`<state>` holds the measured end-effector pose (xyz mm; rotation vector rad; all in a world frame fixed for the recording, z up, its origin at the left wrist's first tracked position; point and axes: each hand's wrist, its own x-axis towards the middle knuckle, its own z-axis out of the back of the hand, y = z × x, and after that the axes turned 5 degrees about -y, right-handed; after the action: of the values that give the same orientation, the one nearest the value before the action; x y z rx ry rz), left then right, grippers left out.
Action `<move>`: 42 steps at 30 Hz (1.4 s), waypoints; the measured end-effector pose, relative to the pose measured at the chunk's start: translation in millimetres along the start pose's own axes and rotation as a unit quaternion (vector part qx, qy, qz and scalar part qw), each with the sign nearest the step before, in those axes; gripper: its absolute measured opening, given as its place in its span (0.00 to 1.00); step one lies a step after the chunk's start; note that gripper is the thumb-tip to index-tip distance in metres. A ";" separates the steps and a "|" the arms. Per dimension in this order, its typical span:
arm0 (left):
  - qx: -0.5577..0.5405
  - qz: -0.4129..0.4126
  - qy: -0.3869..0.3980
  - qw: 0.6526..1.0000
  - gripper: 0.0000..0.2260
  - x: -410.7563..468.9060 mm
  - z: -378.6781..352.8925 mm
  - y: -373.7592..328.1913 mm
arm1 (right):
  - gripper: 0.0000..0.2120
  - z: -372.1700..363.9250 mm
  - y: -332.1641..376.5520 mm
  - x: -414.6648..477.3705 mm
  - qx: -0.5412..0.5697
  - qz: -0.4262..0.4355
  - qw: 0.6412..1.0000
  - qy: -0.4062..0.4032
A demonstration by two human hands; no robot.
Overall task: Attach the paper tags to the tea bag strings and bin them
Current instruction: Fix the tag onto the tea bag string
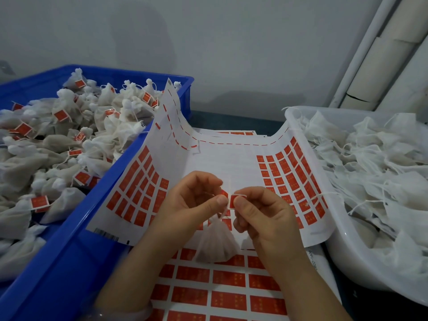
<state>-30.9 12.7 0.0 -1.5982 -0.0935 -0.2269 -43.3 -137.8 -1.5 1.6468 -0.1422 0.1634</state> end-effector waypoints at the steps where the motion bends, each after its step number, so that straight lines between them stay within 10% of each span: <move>1: 0.003 -0.010 -0.010 1.000 0.15 0.0 0.1 -0.3 | 0.13 0.2 -0.2 0.0 -0.005 0.001 1.000 -0.004; 42: 0.014 -0.037 -0.059 0.997 0.06 -1.1 -1.3 0.6 | 0.07 -5.6 1.6 -0.4 -0.103 0.083 0.985 -0.110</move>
<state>-32.0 11.5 -0.8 -1.5805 -0.2462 -0.1868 -44.1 -132.3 0.5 1.4421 -0.4501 0.0893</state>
